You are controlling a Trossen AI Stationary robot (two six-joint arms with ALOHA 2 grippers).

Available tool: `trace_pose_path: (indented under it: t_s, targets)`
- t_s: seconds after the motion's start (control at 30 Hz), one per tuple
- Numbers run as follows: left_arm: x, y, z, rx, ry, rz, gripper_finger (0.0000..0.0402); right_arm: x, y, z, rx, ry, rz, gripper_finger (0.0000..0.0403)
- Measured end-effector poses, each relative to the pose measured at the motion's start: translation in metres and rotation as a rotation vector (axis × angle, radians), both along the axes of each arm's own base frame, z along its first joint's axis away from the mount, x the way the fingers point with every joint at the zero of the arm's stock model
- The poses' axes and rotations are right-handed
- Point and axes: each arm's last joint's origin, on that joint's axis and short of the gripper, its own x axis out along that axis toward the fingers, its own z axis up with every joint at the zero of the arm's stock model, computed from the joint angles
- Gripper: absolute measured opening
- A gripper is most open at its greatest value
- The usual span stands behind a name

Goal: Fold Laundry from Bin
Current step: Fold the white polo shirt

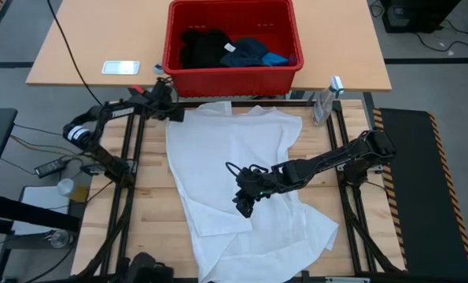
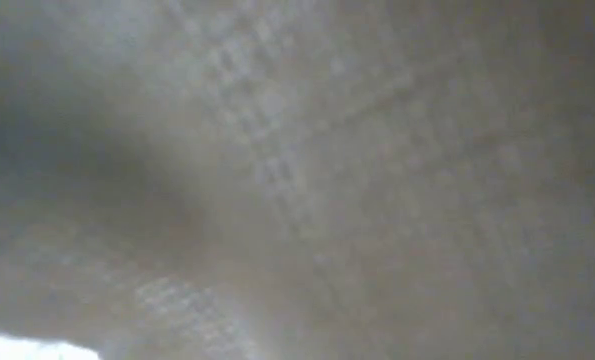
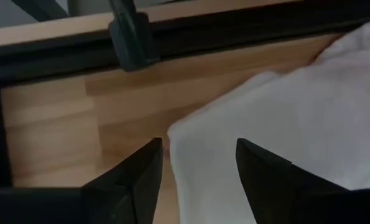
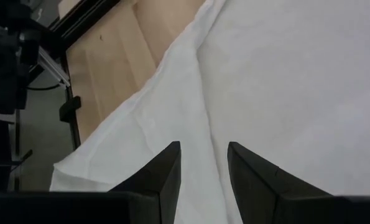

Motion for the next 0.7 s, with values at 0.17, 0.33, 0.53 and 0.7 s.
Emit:
trace_pose_path:
  t_s: [0.17,0.33,0.53,0.7]
  targets:
    - [0.003,0.005,-0.004,-0.014,-0.014,0.040,0.0194,0.000,0.000,0.000,0.010,0.001,-0.015,0.0139]
    - [0.003,0.005,-0.007,-0.058,-0.048,0.133,0.0194,0.001,0.000,0.001,0.009,-0.010,-0.020,0.0139]
    - [0.005,0.002,-0.010,-0.090,-0.047,0.156,0.0191,0.001,0.000,0.001,0.006,-0.016,-0.024,0.0139]
    - [0.010,-0.003,-0.013,-0.116,-0.005,0.087,0.0136,0.001,0.001,0.001,0.006,-0.016,-0.022,0.0139]
